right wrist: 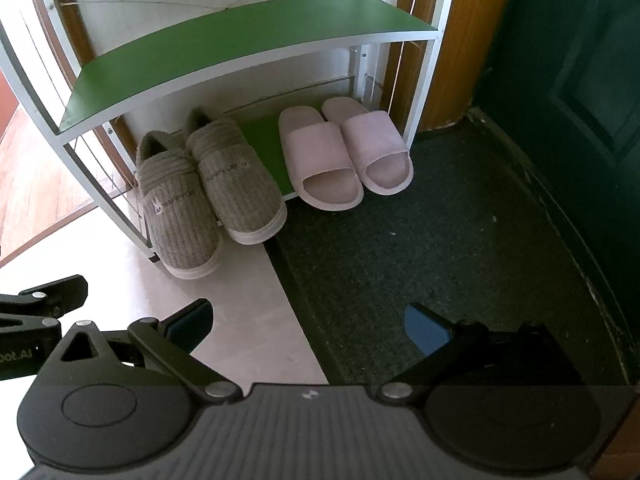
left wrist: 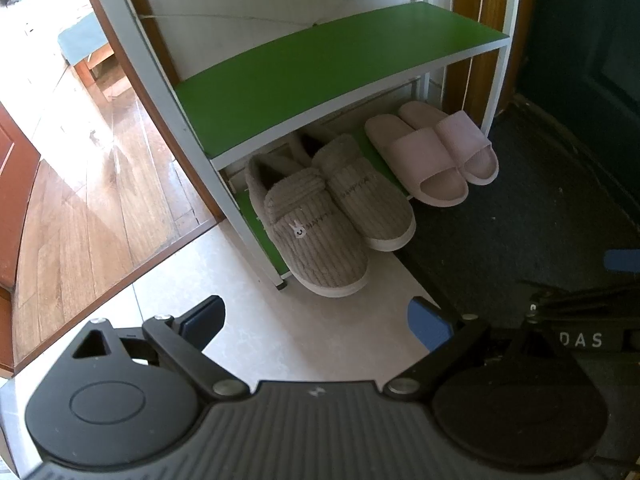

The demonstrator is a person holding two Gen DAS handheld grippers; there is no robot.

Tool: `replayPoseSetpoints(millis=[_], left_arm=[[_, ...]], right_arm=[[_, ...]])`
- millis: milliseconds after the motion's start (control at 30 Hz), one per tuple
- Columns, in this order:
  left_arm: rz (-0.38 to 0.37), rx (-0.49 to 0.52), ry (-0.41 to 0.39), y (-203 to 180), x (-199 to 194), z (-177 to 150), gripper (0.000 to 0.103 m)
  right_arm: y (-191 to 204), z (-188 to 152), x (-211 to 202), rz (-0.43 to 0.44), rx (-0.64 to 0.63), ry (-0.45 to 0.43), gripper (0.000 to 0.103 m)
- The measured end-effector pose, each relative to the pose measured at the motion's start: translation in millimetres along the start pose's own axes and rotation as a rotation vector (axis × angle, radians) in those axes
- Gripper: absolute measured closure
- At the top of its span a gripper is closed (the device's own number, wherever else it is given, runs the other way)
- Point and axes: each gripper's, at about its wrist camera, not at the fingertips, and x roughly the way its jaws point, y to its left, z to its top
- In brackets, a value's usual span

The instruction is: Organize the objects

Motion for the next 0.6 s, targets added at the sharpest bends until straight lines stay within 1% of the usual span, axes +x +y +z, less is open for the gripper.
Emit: replayPoseSetpoints(millis=[600], left_arm=[[-0.002,-0.004,0.005,0.0,-0.1,1.3,0.005]], right_arm=[[2.6,-0.5,6.2,-0.002,0.007,-0.007,0.0]])
